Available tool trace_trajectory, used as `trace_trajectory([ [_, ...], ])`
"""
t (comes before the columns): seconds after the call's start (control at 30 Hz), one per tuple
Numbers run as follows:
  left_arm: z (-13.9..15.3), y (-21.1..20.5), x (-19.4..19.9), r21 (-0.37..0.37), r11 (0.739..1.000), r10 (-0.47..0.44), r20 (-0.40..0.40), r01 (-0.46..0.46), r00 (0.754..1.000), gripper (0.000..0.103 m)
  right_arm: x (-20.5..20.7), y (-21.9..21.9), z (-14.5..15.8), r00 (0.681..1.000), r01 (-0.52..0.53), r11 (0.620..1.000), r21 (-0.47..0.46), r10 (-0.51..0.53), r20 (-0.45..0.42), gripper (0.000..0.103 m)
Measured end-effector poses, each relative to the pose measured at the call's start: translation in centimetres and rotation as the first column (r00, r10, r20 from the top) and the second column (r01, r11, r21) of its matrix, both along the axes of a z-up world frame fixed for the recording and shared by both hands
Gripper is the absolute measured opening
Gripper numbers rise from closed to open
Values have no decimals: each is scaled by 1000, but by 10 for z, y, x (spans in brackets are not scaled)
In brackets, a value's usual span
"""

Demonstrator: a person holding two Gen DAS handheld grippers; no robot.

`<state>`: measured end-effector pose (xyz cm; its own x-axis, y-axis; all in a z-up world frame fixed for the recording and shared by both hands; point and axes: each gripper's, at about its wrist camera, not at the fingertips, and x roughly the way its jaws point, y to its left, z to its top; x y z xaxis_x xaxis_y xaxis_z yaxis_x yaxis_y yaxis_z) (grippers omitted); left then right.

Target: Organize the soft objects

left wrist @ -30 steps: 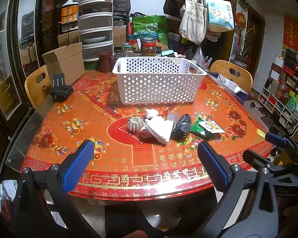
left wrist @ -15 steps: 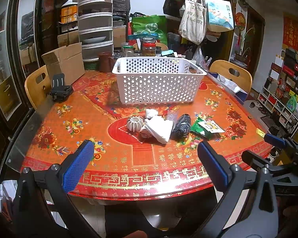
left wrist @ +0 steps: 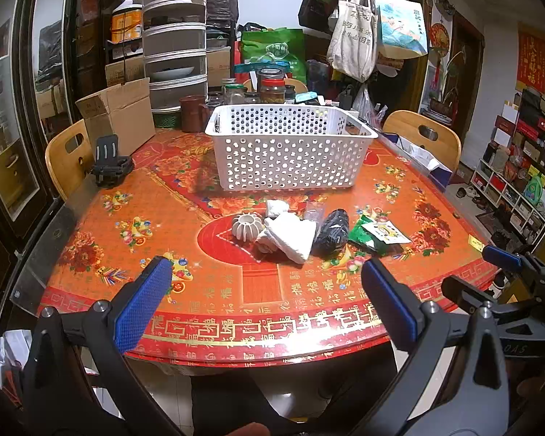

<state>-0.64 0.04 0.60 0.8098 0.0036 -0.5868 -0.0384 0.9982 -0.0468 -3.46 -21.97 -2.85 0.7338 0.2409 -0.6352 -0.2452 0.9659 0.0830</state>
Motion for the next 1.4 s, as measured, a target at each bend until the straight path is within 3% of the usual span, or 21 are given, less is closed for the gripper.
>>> trace_trajectory([
  [1.23, -11, -1, 7, -3, 1000, 1, -18, -1, 1000, 103, 2, 4, -7, 1000, -12, 1000, 10, 12, -16, 103],
  [1.4, -10, 5, 6, -24, 1000, -10, 75, 11, 997, 103, 9, 0, -13, 1000, -14, 999, 43, 13, 15, 103],
])
